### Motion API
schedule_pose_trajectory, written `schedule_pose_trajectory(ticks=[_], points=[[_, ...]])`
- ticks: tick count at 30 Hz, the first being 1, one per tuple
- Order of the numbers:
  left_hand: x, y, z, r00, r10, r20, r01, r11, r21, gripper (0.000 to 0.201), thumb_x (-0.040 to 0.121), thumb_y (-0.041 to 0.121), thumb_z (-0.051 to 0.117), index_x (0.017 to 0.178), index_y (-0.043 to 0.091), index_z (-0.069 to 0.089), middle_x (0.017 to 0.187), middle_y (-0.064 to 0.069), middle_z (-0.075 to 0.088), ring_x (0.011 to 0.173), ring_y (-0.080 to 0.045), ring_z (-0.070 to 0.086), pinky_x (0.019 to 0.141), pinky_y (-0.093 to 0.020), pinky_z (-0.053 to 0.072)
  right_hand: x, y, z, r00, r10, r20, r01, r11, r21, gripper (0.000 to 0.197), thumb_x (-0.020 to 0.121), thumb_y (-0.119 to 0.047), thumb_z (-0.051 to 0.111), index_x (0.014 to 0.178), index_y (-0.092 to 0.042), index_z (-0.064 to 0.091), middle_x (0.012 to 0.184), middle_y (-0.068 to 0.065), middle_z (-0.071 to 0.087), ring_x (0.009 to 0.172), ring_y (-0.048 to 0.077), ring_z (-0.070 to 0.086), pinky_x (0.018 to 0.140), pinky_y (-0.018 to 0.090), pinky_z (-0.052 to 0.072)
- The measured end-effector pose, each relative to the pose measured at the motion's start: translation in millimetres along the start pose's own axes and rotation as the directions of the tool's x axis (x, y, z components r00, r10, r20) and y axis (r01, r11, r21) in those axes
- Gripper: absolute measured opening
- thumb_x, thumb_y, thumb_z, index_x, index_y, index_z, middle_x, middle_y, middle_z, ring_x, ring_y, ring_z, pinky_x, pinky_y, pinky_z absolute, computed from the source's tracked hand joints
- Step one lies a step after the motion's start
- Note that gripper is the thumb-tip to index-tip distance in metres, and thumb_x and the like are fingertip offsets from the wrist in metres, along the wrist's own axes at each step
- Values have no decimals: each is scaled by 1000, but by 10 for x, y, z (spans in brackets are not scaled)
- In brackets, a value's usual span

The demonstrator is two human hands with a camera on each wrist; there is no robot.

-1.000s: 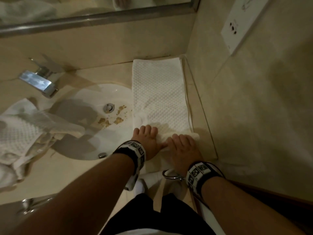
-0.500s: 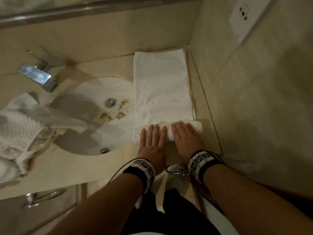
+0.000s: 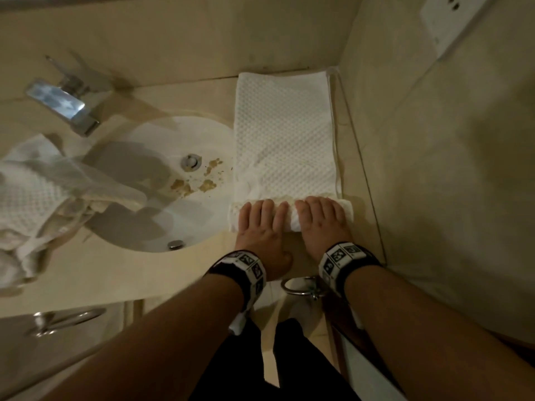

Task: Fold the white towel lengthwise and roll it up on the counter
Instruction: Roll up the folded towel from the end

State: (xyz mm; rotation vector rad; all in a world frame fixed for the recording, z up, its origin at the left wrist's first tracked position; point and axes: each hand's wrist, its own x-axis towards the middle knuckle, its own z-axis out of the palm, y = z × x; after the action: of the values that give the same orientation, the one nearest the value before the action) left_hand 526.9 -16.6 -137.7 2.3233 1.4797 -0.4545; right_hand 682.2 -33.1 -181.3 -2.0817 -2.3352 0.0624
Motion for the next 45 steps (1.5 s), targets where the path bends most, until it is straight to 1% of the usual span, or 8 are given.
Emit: schedule_pose_trajectory(ticks=[9, 15, 18, 27, 32, 36, 41, 45], points=[[-461, 165, 241, 999, 32, -22, -33, 998, -48, 98, 83, 60, 48, 161, 19, 4, 165, -11, 8, 151, -32, 3, 122, -50, -9, -524, -134, -140, 989, 64, 133, -68, 997, 22, 57, 71, -28, 72, 123, -15, 52, 120, 9, 58, 110, 30, 55, 94, 42, 29], [-797, 335, 426, 995, 94, 45, -89, 991, -99, 103, 72, 58, 47, 161, 16, 15, 163, -15, 18, 151, -38, 14, 119, -49, -12, -1003, -215, -235, 977, 102, 189, -100, 995, -17, 44, 78, -27, 54, 119, -14, 54, 115, 10, 63, 101, 32, 61, 85, 43, 34], [-746, 328, 378, 989, 88, 117, -80, 995, -65, 104, 79, 59, 50, 161, 20, 0, 166, -11, 1, 153, -32, -3, 120, -49, -18, -944, -210, -302, 942, 116, 315, -118, 993, -15, 60, 65, -30, 74, 120, -15, 56, 115, 9, 61, 100, 30, 59, 83, 41, 33], [-358, 260, 106, 996, 91, -2, -91, 996, -6, 78, 61, 67, 56, 126, 25, 42, 124, 0, 44, 114, -26, 40, 104, -45, 29, -472, -72, -543, 867, 98, 489, -149, 987, 65, 66, 76, -46, 58, 135, -24, 36, 136, 1, 40, 125, 24, 37, 103, 40, 30], [-197, 244, 75, 997, 39, -68, -43, 997, -59, 54, 74, 53, 50, 118, 22, 45, 122, -4, 45, 108, -28, 39, 97, -44, 32, -549, -162, -539, 956, 46, 289, -53, 998, 16, 68, 72, -41, 49, 136, -20, 46, 129, 6, 49, 113, 29, 48, 101, 42, 32], [-88, 237, -69, 999, 26, 20, -25, 997, -69, 58, 75, 53, 33, 120, 18, 45, 122, -5, 45, 110, -28, 39, 99, -44, 31, -782, -296, -377, 974, 66, 216, -81, 995, 62, 89, 66, -39, 56, 148, -14, 36, 141, 11, 45, 127, 35, 43, 113, 51, 27], [-112, 183, -149, 996, 84, -28, -85, 995, -53, 58, 82, 51, 35, 129, 17, 42, 131, -5, 44, 114, -29, 39, 102, -43, 30, -557, -191, -331, 924, 87, 373, -78, 996, -38, 108, 58, -58, 56, 150, -21, 13, 151, 8, 29, 137, 32, 26, 119, 46, 4], [-281, 159, 14, 992, 128, 15, -129, 988, 87, 93, 88, 43, 50, 159, 6, 2, 163, -17, 9, 148, -38, 12, 123, -52, 6, -274, -114, -455, 907, 68, 415, -53, 997, -47, 97, 71, -56, 47, 155, -20, 13, 157, 6, 22, 143, 28, 21, 120, 46, 9]])
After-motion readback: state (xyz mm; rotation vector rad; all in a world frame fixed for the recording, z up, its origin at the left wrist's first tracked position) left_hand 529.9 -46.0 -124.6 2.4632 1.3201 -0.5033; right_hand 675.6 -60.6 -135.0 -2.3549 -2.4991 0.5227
